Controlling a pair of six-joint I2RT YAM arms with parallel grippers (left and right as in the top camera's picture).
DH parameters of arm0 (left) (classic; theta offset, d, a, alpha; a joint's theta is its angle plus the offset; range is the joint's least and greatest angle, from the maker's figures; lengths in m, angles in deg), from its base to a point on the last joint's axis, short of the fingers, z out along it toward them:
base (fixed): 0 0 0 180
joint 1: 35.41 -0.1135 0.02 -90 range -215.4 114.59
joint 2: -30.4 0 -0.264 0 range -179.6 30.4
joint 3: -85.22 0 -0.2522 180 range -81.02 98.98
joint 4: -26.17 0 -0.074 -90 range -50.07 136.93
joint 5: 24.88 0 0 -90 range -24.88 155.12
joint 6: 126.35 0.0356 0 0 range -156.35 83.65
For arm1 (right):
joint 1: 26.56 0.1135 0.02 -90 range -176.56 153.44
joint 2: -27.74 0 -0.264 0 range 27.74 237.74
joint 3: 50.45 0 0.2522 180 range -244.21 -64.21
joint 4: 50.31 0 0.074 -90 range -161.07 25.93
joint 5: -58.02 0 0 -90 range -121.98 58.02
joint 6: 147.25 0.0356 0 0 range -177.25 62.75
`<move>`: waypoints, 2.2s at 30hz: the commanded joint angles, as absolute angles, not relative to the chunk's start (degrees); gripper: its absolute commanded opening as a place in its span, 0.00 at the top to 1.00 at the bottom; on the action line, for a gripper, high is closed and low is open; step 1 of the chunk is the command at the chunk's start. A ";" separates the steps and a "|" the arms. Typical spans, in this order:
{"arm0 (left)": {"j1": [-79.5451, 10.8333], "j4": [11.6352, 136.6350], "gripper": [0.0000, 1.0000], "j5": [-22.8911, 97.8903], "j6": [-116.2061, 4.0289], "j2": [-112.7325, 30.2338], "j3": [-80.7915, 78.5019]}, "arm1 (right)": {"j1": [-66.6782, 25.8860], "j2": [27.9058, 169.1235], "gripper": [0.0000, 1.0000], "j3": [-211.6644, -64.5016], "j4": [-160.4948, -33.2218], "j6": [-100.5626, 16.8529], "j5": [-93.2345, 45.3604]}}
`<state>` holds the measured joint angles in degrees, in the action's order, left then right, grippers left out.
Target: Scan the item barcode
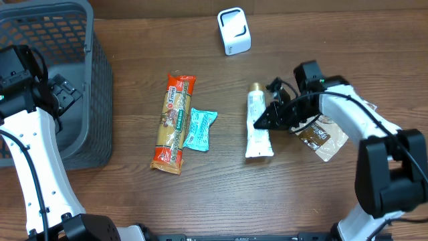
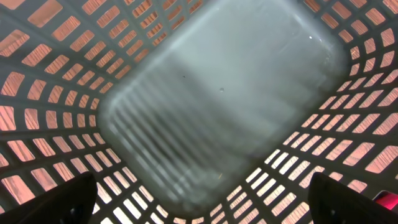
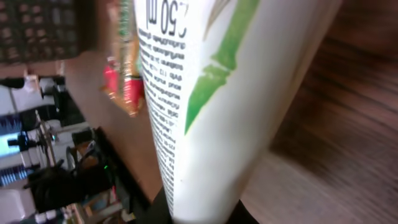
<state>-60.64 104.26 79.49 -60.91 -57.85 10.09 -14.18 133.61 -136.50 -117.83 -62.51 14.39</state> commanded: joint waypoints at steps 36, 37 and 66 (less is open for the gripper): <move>-60.53 104.44 0.00 79.01 -61.89 -58.00 9.83 | 5.91 127.99 0.97 -169.33 -99.69 -60.80 -67.49; -60.53 104.44 0.00 79.01 -61.89 -58.00 9.83 | 5.95 130.37 0.97 -169.33 -95.95 -65.13 -69.13; -60.53 104.44 0.00 79.01 -61.89 -58.00 9.83 | -1.15 165.08 0.96 -169.28 -51.01 -121.24 -68.69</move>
